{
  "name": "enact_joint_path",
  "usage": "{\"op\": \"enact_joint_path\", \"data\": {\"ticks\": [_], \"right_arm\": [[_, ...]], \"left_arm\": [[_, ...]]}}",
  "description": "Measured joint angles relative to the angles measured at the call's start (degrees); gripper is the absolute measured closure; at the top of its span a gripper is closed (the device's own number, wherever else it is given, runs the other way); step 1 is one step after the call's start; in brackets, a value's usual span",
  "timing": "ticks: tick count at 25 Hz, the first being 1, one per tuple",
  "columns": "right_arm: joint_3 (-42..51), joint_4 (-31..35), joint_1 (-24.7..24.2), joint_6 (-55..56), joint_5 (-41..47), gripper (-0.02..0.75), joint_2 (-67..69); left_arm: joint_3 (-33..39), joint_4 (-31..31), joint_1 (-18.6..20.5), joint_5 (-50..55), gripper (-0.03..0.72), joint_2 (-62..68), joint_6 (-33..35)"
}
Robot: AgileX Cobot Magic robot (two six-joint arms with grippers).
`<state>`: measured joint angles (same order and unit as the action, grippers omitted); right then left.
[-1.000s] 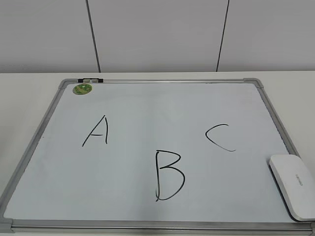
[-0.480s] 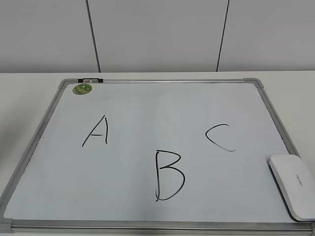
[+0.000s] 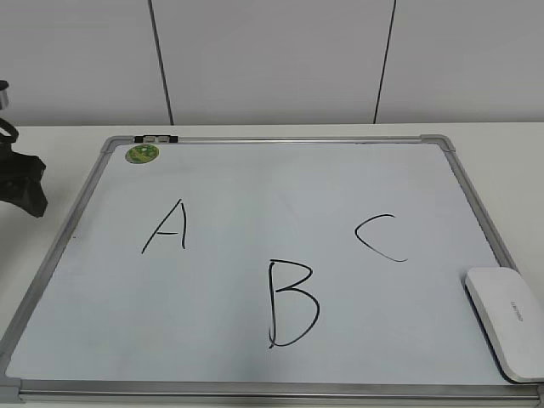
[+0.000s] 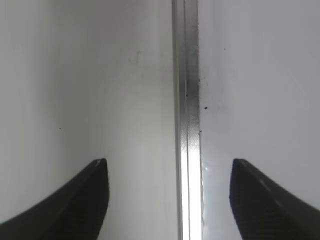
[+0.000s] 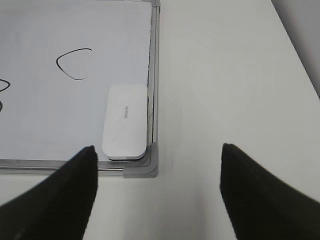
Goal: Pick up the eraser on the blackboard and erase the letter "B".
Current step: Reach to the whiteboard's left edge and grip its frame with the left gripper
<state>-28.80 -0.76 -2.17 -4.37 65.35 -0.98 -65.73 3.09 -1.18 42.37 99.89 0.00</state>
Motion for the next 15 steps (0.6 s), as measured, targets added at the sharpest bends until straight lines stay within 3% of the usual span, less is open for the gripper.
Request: {"op": "enact_joint_path", "data": {"ticks": [7, 15], "right_arm": [[0.0, 0.0, 0.0, 0.0, 0.0, 0.152, 0.0], [0.0, 0.0, 0.0, 0.0, 0.0, 0.152, 0.0]], "left_arm": [[-10.1, 1.23, 0.0, 7.48, 0.148, 10.26, 3.6], [-16.61, 1.04, 0.0, 10.52, 0.256, 14.76, 5.96]]}}
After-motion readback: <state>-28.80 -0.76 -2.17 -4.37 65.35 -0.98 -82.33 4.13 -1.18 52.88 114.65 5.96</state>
